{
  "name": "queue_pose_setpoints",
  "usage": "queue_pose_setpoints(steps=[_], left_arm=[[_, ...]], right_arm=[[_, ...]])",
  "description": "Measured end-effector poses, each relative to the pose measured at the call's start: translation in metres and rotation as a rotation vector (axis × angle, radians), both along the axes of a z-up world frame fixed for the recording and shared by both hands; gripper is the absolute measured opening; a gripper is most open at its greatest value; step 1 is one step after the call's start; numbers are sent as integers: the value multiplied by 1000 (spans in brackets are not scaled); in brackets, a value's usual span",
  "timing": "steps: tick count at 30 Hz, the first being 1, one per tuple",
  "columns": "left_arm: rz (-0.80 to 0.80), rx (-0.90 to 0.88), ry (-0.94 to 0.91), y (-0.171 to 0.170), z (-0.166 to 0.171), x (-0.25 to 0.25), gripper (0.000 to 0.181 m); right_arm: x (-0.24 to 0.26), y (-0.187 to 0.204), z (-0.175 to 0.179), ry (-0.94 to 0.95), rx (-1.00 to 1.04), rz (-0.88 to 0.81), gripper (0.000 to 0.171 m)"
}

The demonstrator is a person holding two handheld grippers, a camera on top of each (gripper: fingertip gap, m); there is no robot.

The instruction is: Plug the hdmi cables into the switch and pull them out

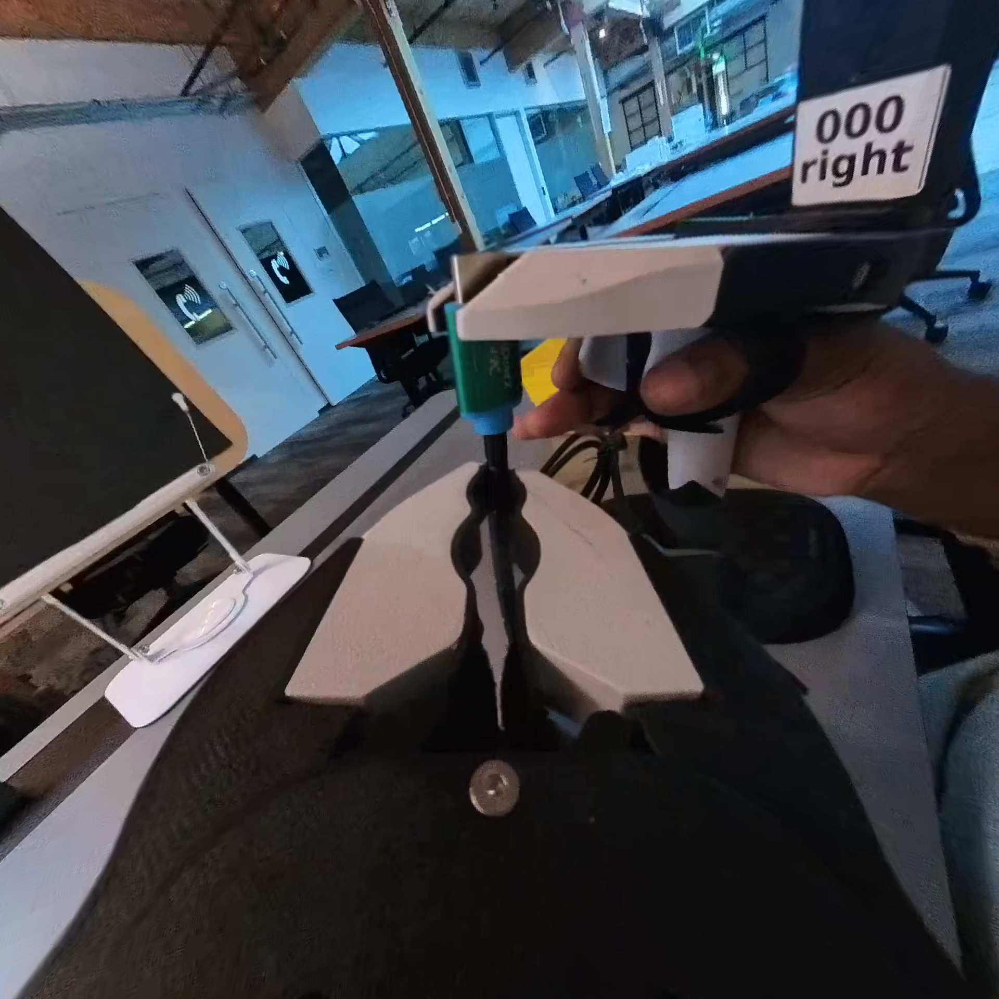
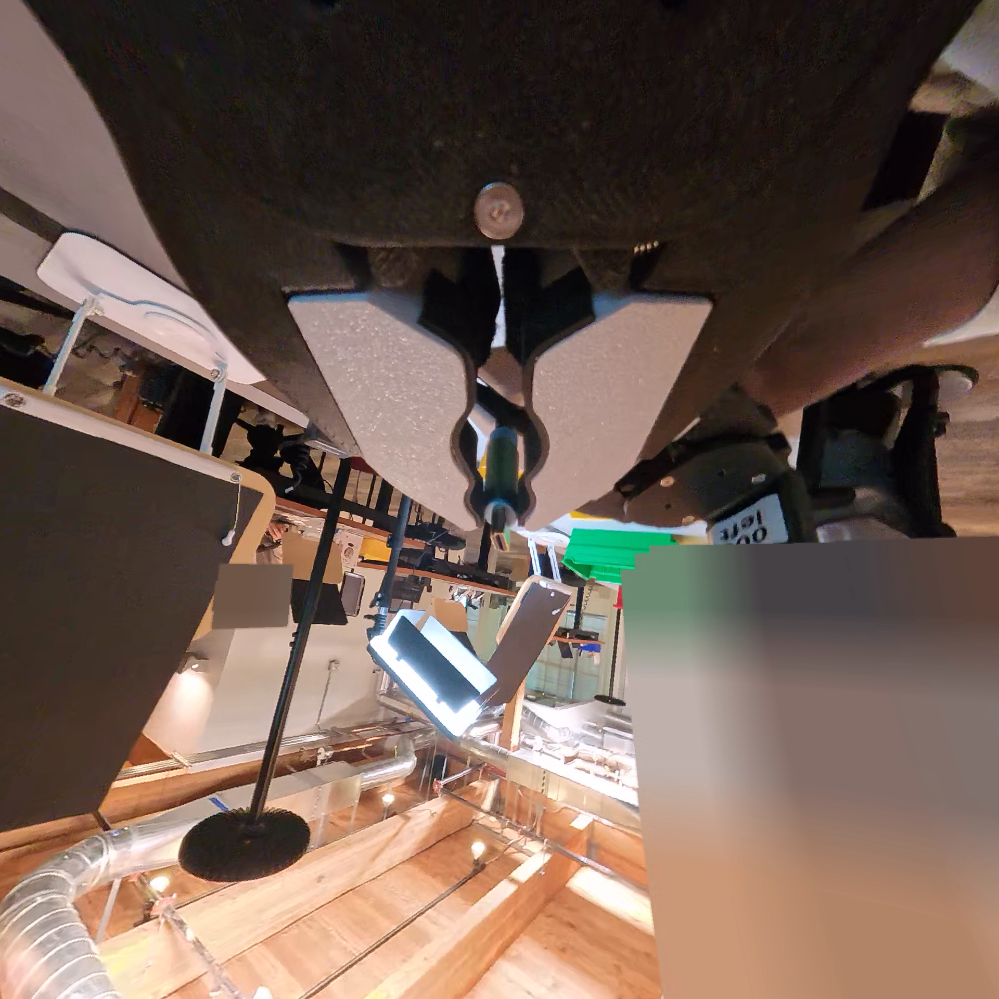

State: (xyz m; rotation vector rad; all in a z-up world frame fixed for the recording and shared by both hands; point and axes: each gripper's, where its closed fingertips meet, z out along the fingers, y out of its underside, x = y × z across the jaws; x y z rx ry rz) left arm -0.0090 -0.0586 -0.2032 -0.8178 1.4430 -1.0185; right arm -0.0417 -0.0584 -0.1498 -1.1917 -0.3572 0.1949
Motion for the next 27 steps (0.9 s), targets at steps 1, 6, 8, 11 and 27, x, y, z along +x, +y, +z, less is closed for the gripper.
queue_pose_setpoints(steps=[1,6,8,11,27], left_arm=[[-4,24,41,0,-3,-2,6],[-38,159,273,-3,-16,-18,6],[-68,197,351,-9,-20,-20,6],[-116,278,438,-20,-29,-15,6],[-267,391,551,-53,-59,-1,6]], right_arm=[[0,-2,-2,-27,-13,12,12],[1,-27,-21,-541,65,32,47],[5,-35,-35,-863,46,-25,64],[6,-44,-45,-1241,8,-79,74],[7,-66,-68,-1589,-341,124,26]])
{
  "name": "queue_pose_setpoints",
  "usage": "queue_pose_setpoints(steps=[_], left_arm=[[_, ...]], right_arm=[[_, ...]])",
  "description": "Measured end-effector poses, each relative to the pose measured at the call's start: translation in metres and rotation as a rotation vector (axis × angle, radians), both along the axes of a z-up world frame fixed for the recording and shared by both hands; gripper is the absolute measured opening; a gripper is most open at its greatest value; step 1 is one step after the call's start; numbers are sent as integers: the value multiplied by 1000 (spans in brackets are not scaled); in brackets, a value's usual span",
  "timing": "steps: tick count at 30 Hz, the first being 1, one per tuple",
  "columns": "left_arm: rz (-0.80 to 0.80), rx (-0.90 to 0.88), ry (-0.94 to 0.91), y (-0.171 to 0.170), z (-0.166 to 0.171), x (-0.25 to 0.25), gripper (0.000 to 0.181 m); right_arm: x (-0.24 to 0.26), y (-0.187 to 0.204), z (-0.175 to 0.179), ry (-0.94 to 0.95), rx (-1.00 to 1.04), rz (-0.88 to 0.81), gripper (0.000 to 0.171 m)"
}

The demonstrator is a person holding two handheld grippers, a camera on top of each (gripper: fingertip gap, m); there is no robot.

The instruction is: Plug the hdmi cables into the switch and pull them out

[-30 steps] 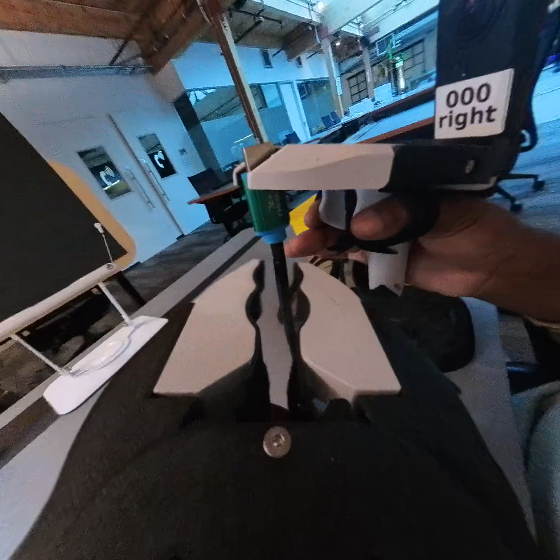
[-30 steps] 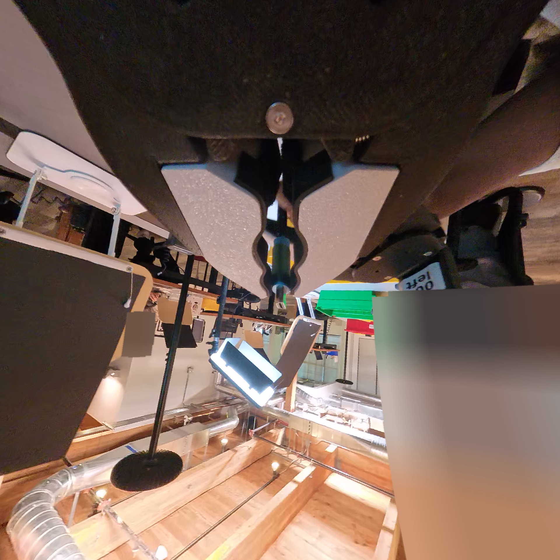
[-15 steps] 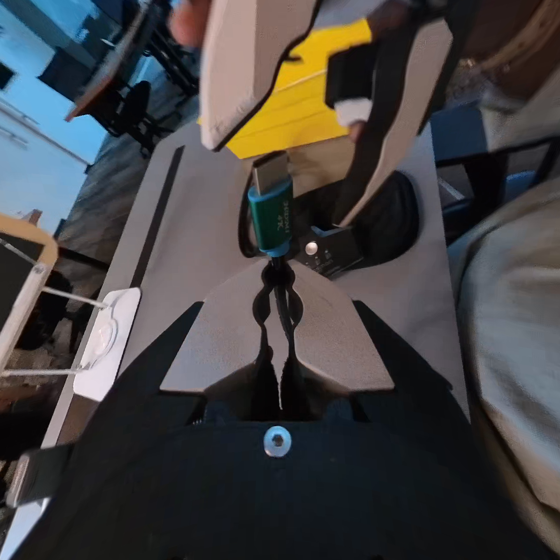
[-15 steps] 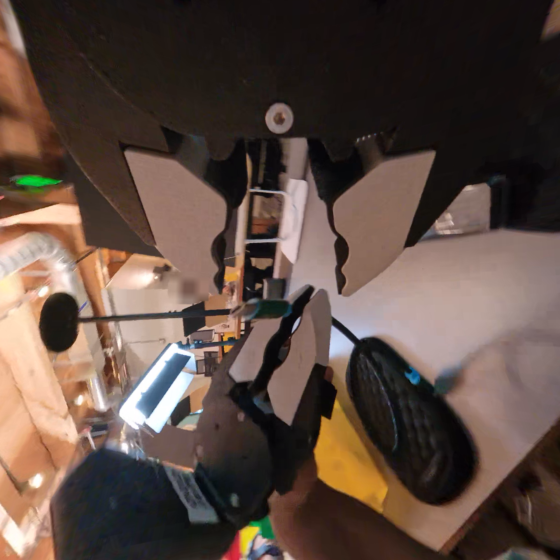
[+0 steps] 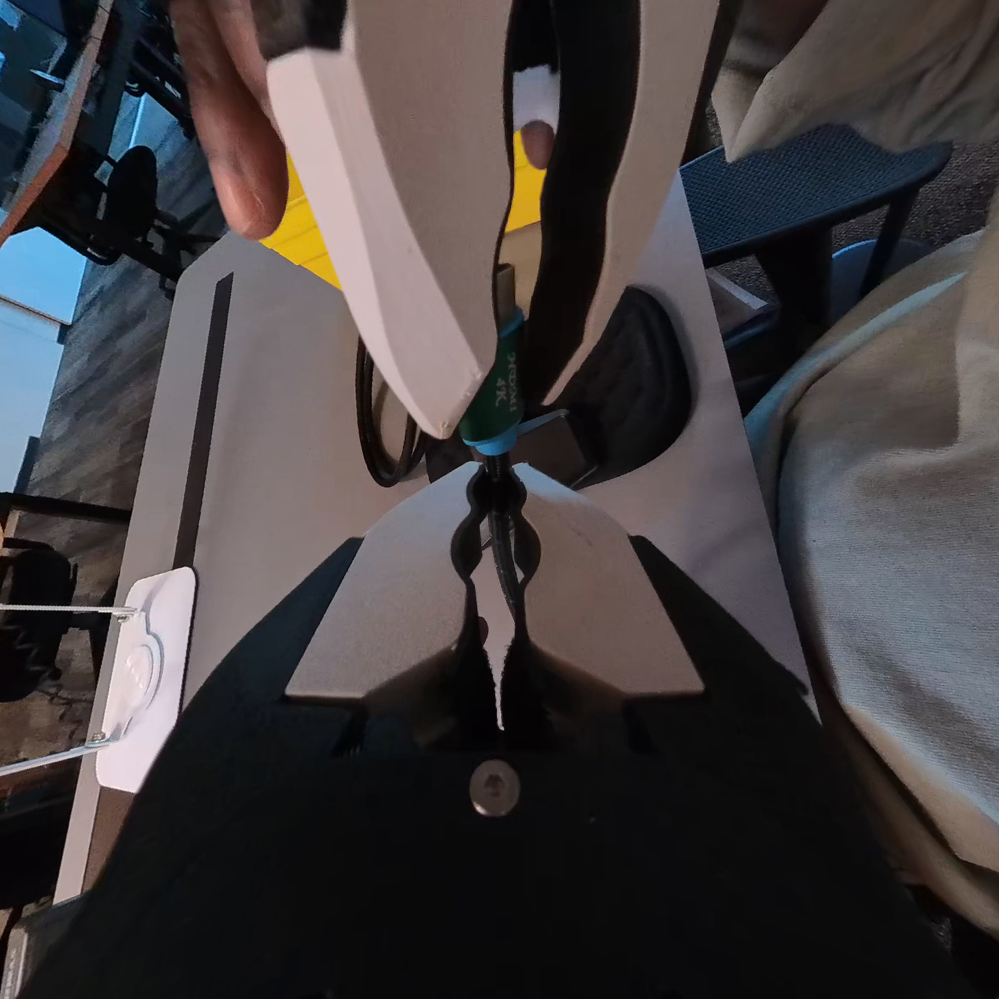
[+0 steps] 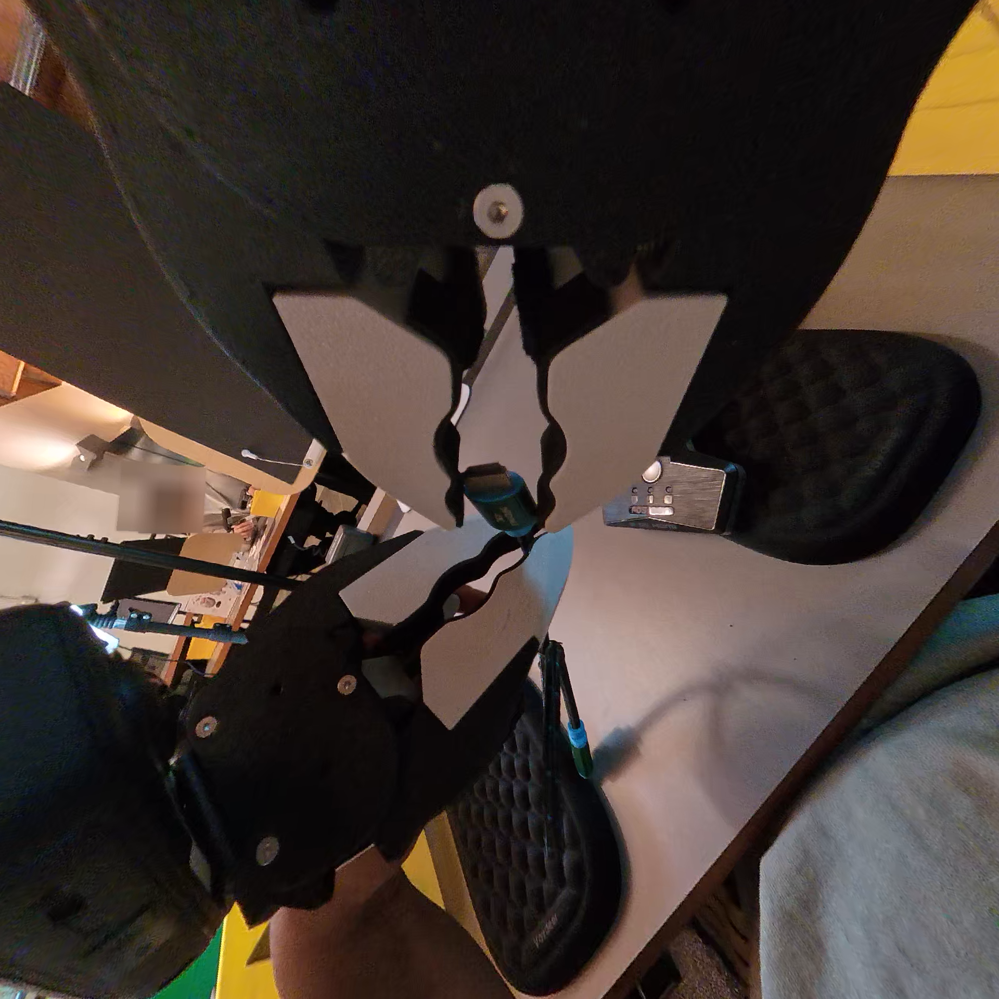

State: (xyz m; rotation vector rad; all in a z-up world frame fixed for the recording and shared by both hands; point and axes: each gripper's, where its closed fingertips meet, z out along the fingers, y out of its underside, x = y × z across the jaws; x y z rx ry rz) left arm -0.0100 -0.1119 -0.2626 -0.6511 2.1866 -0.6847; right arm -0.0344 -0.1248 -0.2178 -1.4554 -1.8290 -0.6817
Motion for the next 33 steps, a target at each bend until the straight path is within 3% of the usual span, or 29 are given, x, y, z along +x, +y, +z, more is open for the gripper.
queue_pose_setpoints(steps=[7,10,12,13,15,17,21,23,25,27,29,33], left_arm=[[-33,27,19,-8,-4,1,6],[18,4,-71,1,9,4,14],[119,-68,-305,15,49,2,45],[157,-142,-477,18,80,-7,52],[131,-394,-845,10,145,-53,52],[-62,-607,-990,-24,170,-102,50],[-354,-671,-708,-96,111,-95,44],[-424,-622,-545,-107,64,-66,43],[-334,-647,-539,-91,35,-32,44],[-197,-627,-715,-56,32,-10,51],[-60,-645,-862,-18,48,-9,52],[-45,-811,-1003,17,90,-45,56]], right_arm=[[5,-6,-8,-80,-81,-50,23],[11,-1,-2,-95,-17,-71,23],[22,3,6,-87,43,-120,22],[26,6,11,-68,77,-138,22],[32,12,21,-26,148,-167,22],[36,22,31,5,220,-188,22],[34,43,56,100,345,-210,22],[30,51,73,190,407,-211,22],[25,54,93,327,467,-184,21],[20,53,112,517,505,-132,21],[13,49,121,768,441,-54,22],[-5,40,107,1230,142,136,22]])
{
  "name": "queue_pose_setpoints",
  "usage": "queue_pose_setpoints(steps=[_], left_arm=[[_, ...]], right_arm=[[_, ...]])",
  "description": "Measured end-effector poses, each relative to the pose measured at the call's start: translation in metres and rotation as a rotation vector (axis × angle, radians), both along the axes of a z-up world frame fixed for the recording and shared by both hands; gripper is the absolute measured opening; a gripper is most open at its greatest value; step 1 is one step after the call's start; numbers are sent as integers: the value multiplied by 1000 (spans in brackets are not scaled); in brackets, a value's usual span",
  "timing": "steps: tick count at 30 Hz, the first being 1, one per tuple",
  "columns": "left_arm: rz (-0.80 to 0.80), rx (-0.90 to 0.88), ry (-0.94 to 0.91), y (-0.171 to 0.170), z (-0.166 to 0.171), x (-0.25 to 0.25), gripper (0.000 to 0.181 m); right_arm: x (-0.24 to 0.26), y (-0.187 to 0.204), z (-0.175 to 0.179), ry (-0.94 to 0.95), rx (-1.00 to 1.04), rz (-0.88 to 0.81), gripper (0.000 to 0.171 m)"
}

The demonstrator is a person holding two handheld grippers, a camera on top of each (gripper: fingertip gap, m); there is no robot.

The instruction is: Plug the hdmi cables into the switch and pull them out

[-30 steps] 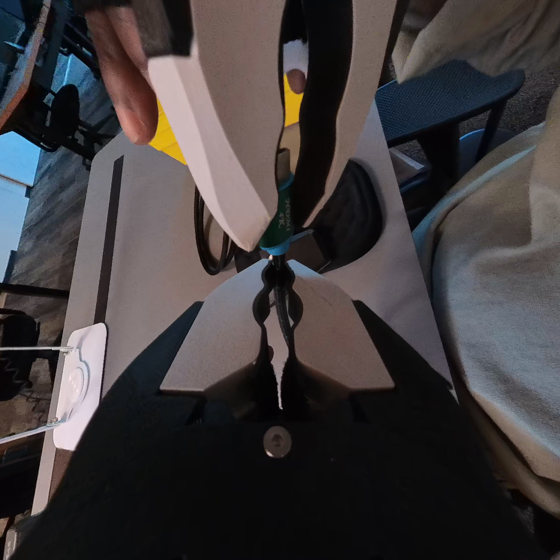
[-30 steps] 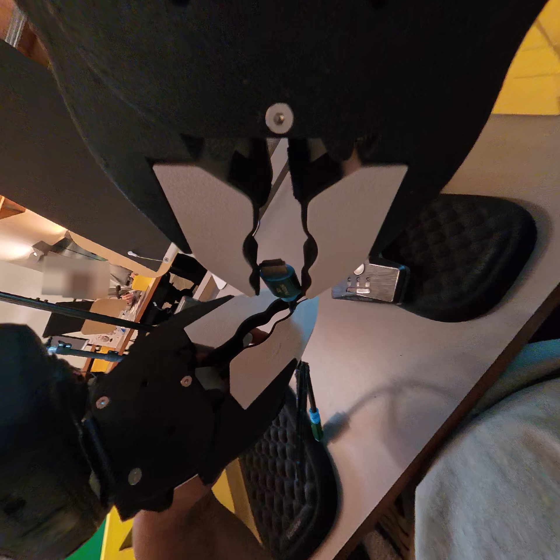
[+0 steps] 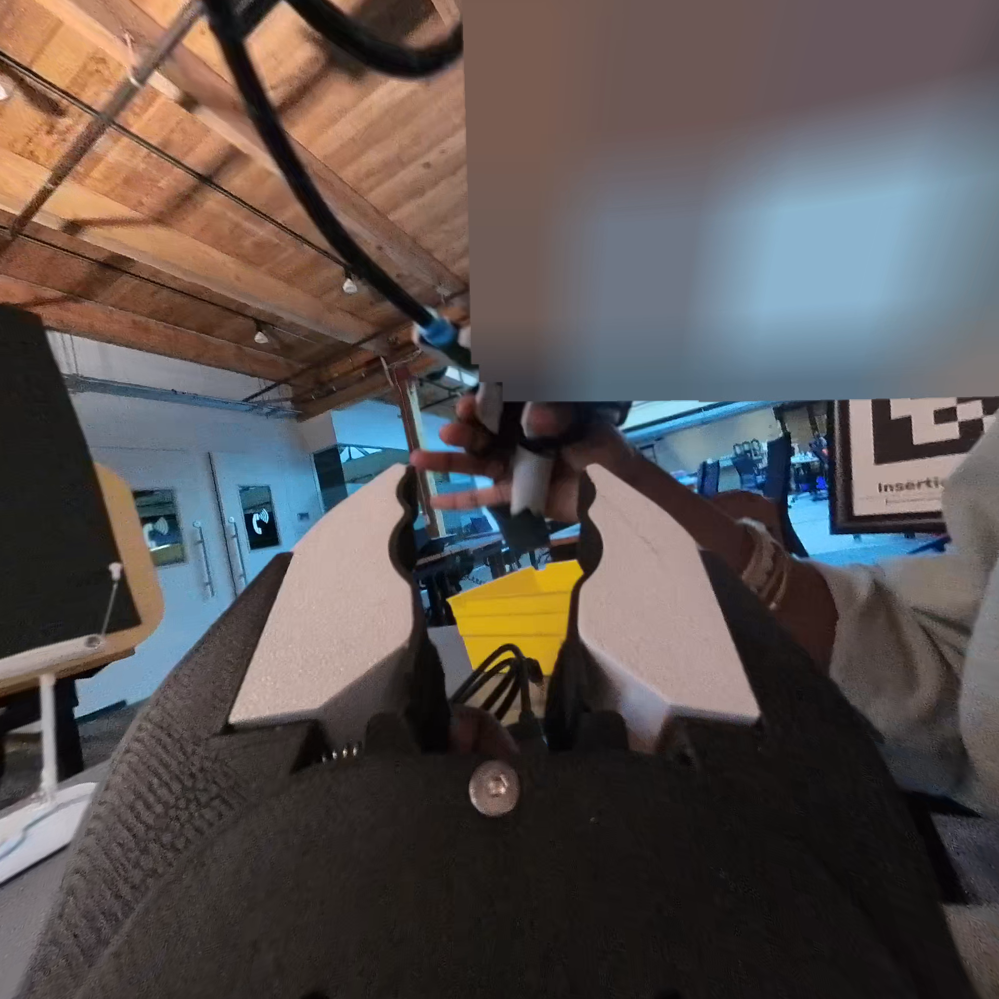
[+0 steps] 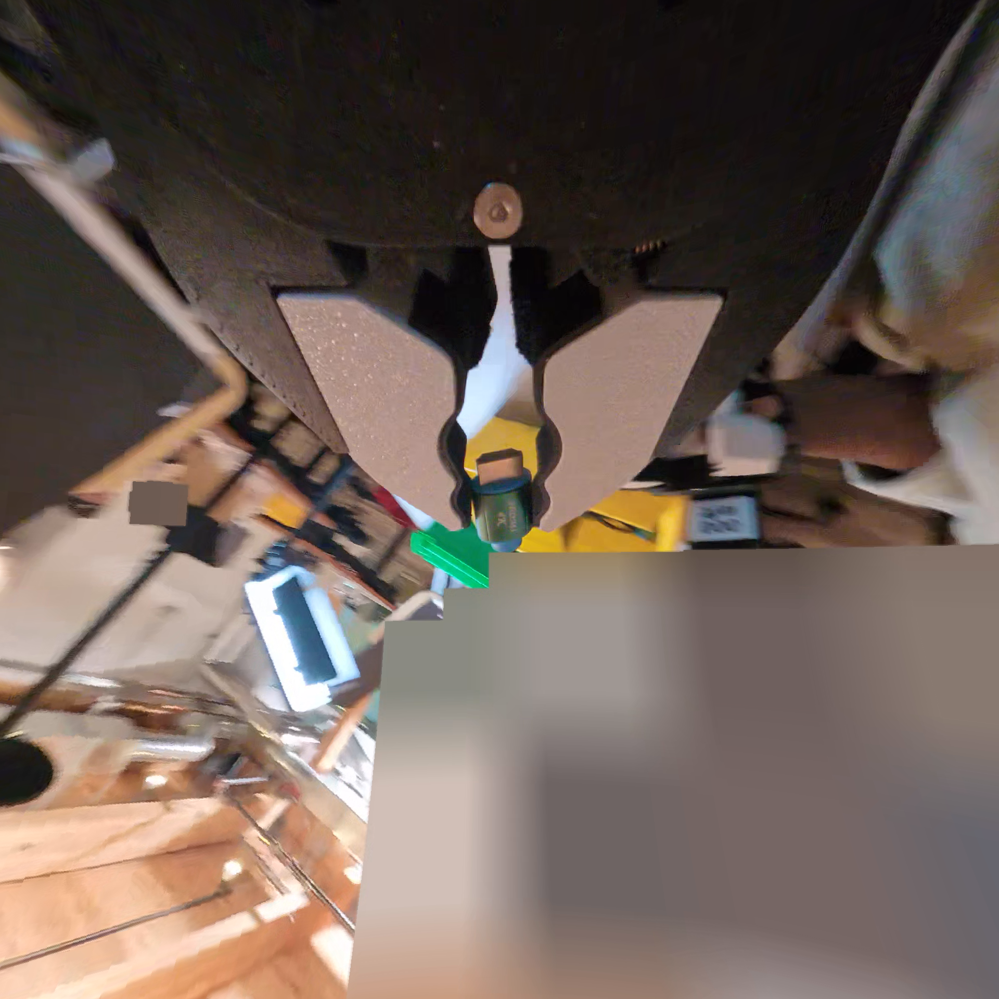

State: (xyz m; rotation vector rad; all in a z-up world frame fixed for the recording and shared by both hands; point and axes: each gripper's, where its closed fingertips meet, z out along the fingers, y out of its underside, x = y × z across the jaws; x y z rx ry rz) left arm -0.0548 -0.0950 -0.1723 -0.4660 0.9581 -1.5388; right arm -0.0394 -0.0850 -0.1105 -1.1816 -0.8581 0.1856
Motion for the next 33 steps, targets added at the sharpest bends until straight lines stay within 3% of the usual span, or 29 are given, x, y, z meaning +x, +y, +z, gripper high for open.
queue_pose_setpoints(steps=[3,7,10,12,14,17,20,22,26,29,33], left_arm=[[-15,-22,11,9,10,-13,56],[-82,4,84,5,5,-18,47],[-115,55,171,2,-8,-18,36],[-111,69,209,4,-14,-20,33],[-144,122,289,-1,-25,-20,5],[-68,166,449,7,-54,-5,0],[16,52,481,33,-58,-1,0],[82,-54,449,51,-49,-1,0],[-31,-341,388,59,-32,-1,0],[-140,-499,346,60,-23,-1,0],[-206,-529,349,55,-21,0,0]], right_arm=[[-17,-3,-29,172,-147,207,21],[-31,-3,-63,246,-290,326,21],[-33,-5,-70,283,-340,380,20],[-30,-9,-67,317,-362,418,0],[-31,-9,-72,305,-390,430,0],[-32,6,-103,204,-443,312,0],[-19,19,-132,56,-391,100,1],[-13,20,-134,-40,-246,-32,34],[-24,16,-133,-276,87,-186,59],[-21,24,-132,-462,268,-347,60],[-24,26,-126,-514,350,-374,48]])
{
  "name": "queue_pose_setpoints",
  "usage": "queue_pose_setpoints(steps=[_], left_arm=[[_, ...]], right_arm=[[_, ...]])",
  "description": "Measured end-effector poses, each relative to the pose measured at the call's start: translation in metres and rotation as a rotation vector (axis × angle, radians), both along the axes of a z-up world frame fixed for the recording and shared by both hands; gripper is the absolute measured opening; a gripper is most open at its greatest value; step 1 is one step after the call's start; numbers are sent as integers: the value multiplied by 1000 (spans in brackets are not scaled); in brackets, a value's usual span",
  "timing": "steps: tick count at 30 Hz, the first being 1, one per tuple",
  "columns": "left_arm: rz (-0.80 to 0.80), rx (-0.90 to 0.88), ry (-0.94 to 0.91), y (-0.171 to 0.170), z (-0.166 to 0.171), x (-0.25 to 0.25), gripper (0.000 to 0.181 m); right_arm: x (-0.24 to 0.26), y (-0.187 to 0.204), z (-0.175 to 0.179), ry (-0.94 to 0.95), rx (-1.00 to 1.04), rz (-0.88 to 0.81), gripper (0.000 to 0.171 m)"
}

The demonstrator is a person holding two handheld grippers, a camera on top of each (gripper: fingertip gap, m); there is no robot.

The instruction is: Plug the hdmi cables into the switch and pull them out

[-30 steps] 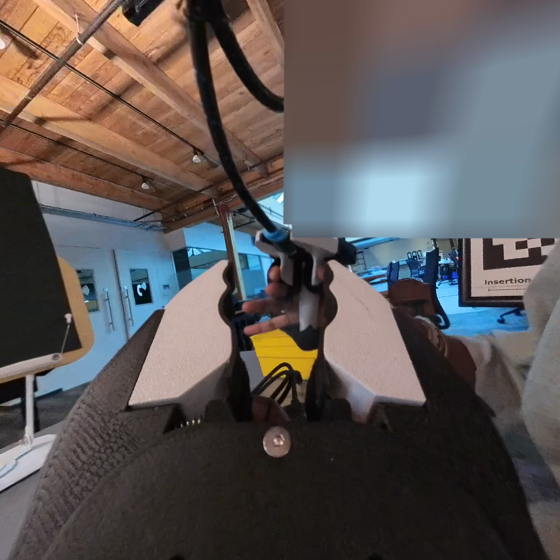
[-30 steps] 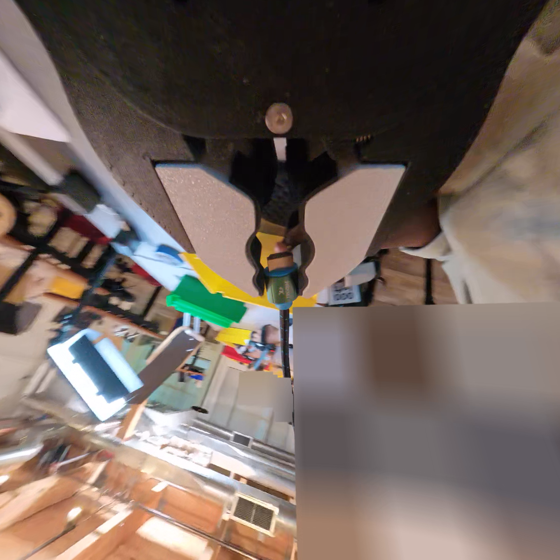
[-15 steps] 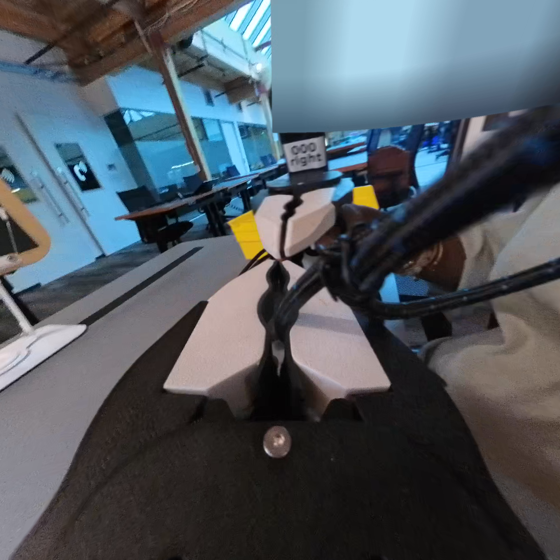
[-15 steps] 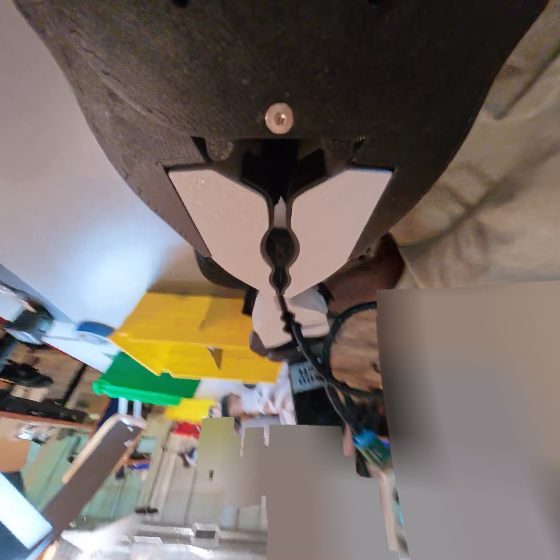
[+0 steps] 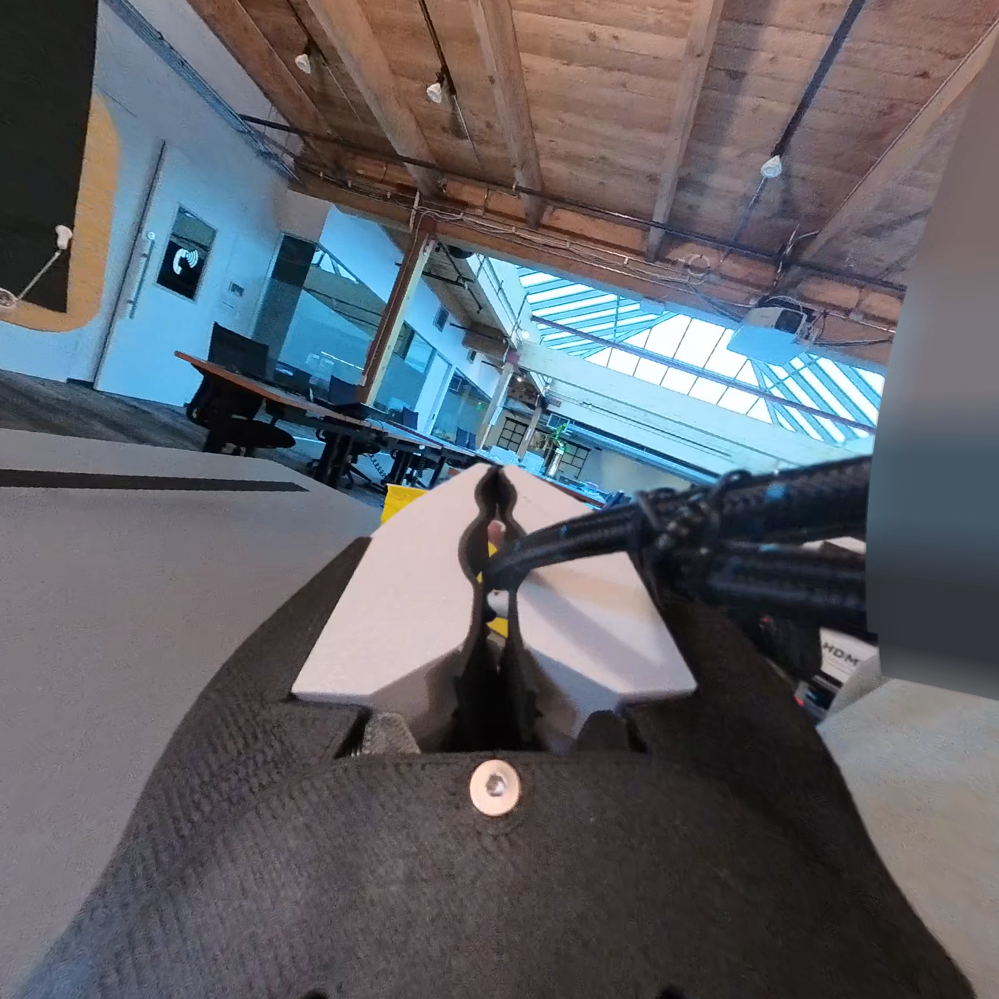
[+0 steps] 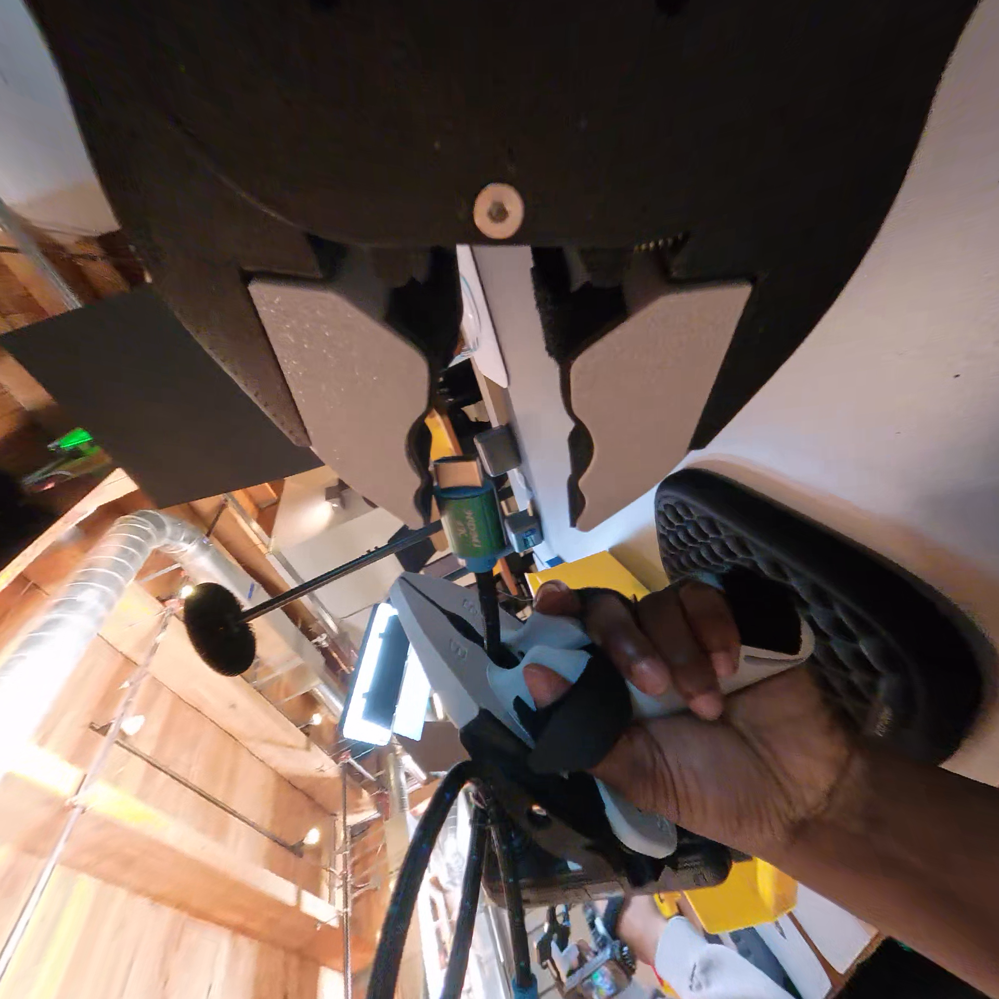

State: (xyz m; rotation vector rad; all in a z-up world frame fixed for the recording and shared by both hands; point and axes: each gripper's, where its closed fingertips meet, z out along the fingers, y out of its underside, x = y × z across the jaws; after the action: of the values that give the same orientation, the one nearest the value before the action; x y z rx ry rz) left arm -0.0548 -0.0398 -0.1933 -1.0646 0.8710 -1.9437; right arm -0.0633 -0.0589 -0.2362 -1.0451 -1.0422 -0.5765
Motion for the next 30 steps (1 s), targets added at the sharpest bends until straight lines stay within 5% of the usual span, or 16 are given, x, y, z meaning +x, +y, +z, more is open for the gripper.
queue_pose_setpoints(steps=[20,25,26,28,30], left_arm=[[-77,37,46,-10,-8,2,0],[-117,152,0,-22,-7,-4,1],[-108,225,-2,-26,-9,-6,6],[-95,387,37,-34,-18,-7,49],[-103,523,49,-43,-25,-12,52]], right_arm=[[-1,-8,6,-72,-84,106,22],[-3,-14,7,53,-216,206,22],[-5,-16,7,89,-261,242,22],[-8,-20,4,160,-369,314,22],[-9,-23,2,207,-435,370,22]])
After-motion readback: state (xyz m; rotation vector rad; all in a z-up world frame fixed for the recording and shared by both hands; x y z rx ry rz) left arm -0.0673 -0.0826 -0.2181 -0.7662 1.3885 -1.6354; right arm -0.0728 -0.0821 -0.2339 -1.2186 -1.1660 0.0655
